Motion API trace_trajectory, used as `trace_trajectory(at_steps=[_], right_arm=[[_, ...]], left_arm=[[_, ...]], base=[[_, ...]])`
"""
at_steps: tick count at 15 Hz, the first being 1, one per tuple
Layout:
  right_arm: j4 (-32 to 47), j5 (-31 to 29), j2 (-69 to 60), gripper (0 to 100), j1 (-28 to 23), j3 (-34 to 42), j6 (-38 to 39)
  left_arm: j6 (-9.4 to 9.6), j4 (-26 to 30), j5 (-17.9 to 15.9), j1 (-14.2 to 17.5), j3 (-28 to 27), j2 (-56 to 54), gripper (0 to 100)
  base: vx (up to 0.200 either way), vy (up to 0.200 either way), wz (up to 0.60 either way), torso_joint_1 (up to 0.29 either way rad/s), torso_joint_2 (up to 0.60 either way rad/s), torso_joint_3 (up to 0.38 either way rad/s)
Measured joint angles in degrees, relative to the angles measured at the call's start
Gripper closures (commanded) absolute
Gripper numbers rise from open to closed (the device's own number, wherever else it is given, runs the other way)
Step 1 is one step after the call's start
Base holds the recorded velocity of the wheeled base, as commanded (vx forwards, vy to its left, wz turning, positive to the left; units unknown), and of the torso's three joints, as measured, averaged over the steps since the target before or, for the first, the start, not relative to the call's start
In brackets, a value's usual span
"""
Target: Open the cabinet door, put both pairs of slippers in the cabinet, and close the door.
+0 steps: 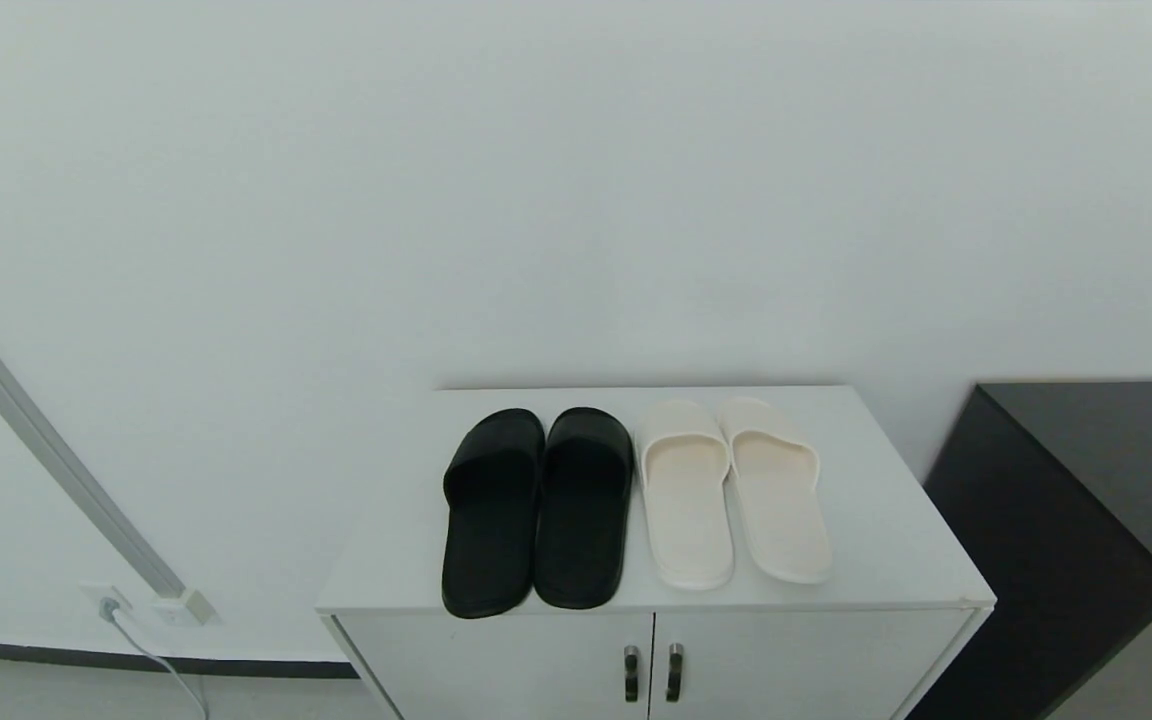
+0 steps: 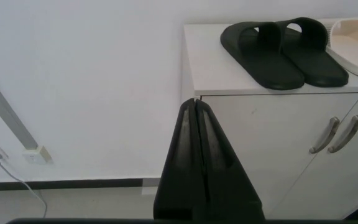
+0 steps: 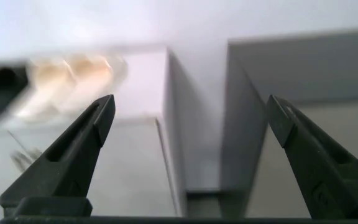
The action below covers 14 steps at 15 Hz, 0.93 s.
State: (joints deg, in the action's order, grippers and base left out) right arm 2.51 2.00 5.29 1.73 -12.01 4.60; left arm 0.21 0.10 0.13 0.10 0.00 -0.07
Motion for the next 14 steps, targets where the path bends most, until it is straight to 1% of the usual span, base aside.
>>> trace_trajectory(at_steps=[2,4,5,6,7,8,10,11,12,14], right_arm=[[1.6,4.9,8.5,0,1.0,-4.6,0.3],[-0.6,7.8,18.5,0,3.0,-7.5,0.4],[-1.6,8.2,23.7,0,5.9,-9.1,1.3],[-2.5,7.4,28.2,0,10.4,-11.0,3.0],[-3.2,4.6,33.0,0,16.6,-13.2,5.2],[-3.9,0.1,37.2,0,22.8,-15.3,7.8],[-6.7,-11.3,45.7,0,34.9,-18.9,13.3],[-8.9,-17.0,50.4,0,39.6,-20.3,15.3],[-10.8,-21.0,54.8,0,43.0,-21.4,16.5],[-15.5,-26.6,63.8,0,46.6,-23.7,17.9]], left_arm=[[0.00,0.0,0.0,0.0,0.0,0.0,100],[0.09,0.0,0.0,0.0,0.0,0.0,100],[0.23,0.0,0.0,0.0,0.0,0.0,100],[0.26,0.0,0.0,0.0,0.0,0.0,100],[0.23,0.0,0.0,0.0,0.0,0.0,100],[0.23,0.0,-0.1,0.0,0.0,0.0,100],[0.22,0.0,0.0,0.0,0.0,0.0,100],[0.17,0.0,-0.1,0.0,0.0,0.0,100],[0.15,0.0,-0.1,0.0,0.0,0.0,100],[0.11,0.0,-0.1,0.0,0.0,0.0,100]], base=[[0.000,0.000,0.00,0.000,0.00,0.000],[0.000,0.000,0.00,0.000,0.00,0.000],[0.000,0.000,0.00,0.000,0.00,0.000],[0.000,0.000,0.00,0.000,0.00,0.000],[0.000,0.000,0.00,0.000,0.00,0.000],[0.000,0.000,0.00,0.000,0.00,0.000],[0.000,0.000,0.00,0.000,0.00,0.000],[0.000,0.000,0.00,0.000,0.00,0.000],[0.000,0.000,0.00,0.000,0.00,0.000],[0.000,0.000,0.00,0.000,0.00,0.000]])
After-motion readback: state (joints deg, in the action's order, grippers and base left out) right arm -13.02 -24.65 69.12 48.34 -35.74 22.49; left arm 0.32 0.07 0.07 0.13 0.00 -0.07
